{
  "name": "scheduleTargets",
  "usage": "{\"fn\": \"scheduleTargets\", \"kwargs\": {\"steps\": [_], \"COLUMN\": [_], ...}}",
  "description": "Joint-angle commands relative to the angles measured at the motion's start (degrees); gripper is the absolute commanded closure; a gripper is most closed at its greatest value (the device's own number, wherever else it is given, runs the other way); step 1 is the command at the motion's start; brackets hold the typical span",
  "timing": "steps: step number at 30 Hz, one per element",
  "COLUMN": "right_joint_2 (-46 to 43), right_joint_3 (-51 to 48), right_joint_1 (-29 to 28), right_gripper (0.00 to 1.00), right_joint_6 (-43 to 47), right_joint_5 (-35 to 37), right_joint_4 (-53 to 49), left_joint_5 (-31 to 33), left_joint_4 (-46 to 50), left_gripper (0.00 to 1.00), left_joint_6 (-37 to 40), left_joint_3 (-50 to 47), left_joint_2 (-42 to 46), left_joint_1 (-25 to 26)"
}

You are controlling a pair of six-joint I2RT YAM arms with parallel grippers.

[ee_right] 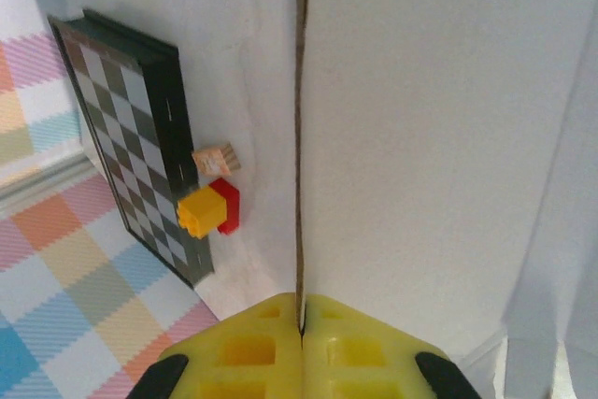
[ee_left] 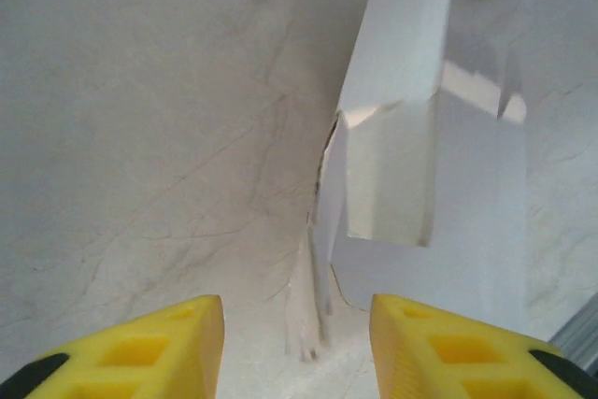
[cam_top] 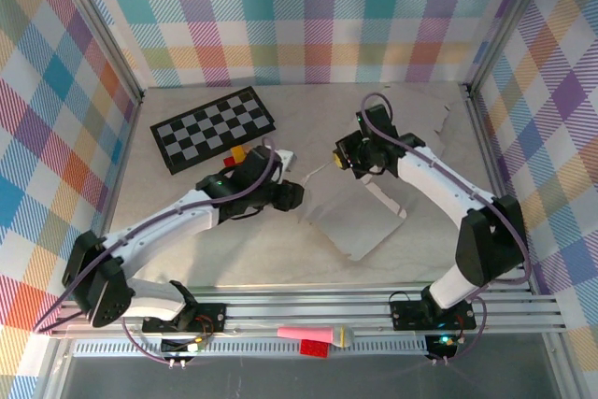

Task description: Fold the paper box

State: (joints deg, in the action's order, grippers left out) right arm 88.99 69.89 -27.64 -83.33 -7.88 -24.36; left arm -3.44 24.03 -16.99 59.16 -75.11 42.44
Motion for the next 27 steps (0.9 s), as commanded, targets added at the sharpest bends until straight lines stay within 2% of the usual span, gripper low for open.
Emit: {"fn": "scheduleTargets", "kwargs": {"steps": [1,4,8,12,13,17,20,22,27], "right_joint_2": [-2.81,-2.94,-1.93,0.44,1.45,4.07,6.81,7.30,7.80], "right_joint_3": [-2.62,-5.44,-10.45,-17.35,-18.17,-18.86,-22.13,-23.21,-27.23], "right_joint_1": [-1.74,-2.48,-4.61,-8.62,-8.75,-8.87,-8.92,-8.86,-8.92], "right_gripper": [1.00,1.00,1.00,1.00,1.00,1.00,1.00,1.00,1.00], "right_joint_6": [-6.01,-8.87,-12.81,-11.25,-11.28,-8.70,-7.29,-6.26,-3.52], "right_joint_5": [6.06,8.41,12.68,22.53,22.50,21.06,19.65,17.81,12.82], "right_joint_4": [12.09,18.03,28.43,49.52,53.15,56.66,67.39,69.28,74.85], "left_joint_5": [-2.14,-4.40,-10.60,-16.64,-17.09,-17.74,-17.58,-16.69,-13.48], "left_joint_4": [1.31,3.20,6.48,8.05,8.09,8.08,7.37,6.49,3.50], "left_gripper": [0.52,0.44,0.44,0.46,0.47,0.52,0.61,0.67,0.73], "left_joint_6": [-5.84,-9.93,-15.86,-21.10,-21.78,-20.90,-18.85,-17.64,-14.81], "left_joint_3": [-0.77,-1.40,-1.52,-1.89,-2.23,-2.81,-4.89,-6.91,-11.51], "left_joint_2": [5.74,9.58,10.82,8.55,8.00,5.09,3.11,2.87,4.63], "left_joint_1": [-2.61,-5.47,-13.43,-21.37,-22.61,-24.24,-24.42,-24.51,-24.51]}}
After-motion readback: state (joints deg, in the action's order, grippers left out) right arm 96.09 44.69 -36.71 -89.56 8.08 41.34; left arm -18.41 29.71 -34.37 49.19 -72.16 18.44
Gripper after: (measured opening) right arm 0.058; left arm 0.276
